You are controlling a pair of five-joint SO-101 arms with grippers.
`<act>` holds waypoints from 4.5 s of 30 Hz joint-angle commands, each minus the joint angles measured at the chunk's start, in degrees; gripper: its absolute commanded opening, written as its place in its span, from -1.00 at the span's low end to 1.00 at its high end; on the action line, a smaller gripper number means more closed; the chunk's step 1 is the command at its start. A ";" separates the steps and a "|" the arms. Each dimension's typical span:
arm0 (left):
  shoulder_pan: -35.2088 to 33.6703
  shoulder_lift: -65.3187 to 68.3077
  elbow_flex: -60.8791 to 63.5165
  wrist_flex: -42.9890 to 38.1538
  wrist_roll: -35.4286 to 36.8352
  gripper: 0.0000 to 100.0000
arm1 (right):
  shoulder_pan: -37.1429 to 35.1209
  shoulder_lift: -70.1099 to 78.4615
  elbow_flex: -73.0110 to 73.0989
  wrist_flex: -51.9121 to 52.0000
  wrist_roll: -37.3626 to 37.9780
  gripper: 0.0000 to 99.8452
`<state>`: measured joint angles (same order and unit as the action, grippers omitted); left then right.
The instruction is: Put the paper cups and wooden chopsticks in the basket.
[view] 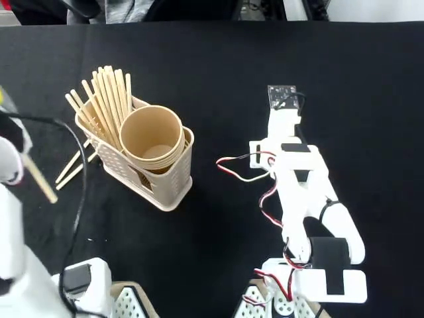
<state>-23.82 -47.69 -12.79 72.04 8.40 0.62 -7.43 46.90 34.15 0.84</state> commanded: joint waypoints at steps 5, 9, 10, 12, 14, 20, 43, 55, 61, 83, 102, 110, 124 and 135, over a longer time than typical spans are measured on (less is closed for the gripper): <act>6.90 -32.00 52.44 -58.20 1.05 -0.94 | -0.79 -1.36 -0.13 -1.14 -0.09 -0.97; 12.62 -29.01 58.77 -69.63 1.14 -0.94 | -0.79 -1.27 -0.13 -1.14 -0.09 -0.97; 14.29 -26.46 58.24 -69.63 1.23 -0.94 | -0.79 -1.27 -0.13 -1.14 -0.09 -0.97; 16.31 -20.92 56.40 -69.80 1.23 -0.94 | -0.79 -1.27 -0.13 -1.14 -0.09 -0.97; 16.75 -14.86 54.29 -69.89 1.41 -0.94 | -0.79 -1.27 -0.13 -1.14 -0.09 -0.97; 14.73 -0.44 49.01 -69.98 10.81 -0.94 | -0.79 -1.27 -0.31 -1.14 -0.09 -0.97; 14.81 1.76 48.22 -65.23 12.31 -0.83 | -0.79 -1.27 -0.31 -1.14 -0.09 -0.97; 14.29 1.05 47.25 -63.74 12.31 -0.82 | -0.79 -1.27 -0.31 -1.14 -0.09 -0.97; 6.64 -1.85 36.18 -47.30 12.22 -0.75 | -0.70 -1.27 -0.31 -1.14 -0.09 -0.97; -10.33 36.40 10.07 8.62 -30.15 -0.73 | -0.79 -1.27 -0.40 -1.05 -0.09 -0.97; -13.58 39.12 40.57 -7.30 -53.71 -0.73 | -0.88 -1.27 -0.40 -1.14 -0.09 -0.97; -8.66 39.65 41.19 -12.92 -54.07 -0.72 | -1.49 -1.27 -0.22 -1.14 -0.09 -0.97; -5.32 40.62 57.36 -34.55 -57.41 -0.72 | -1.41 -1.27 -0.22 -1.14 0.00 -0.97; -9.98 58.99 52.18 -43.08 -57.58 -0.74 | -1.41 -1.27 -0.22 -1.14 0.00 -0.97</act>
<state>-30.77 4.35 44.26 30.99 -48.75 -0.18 -7.43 46.99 33.98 0.84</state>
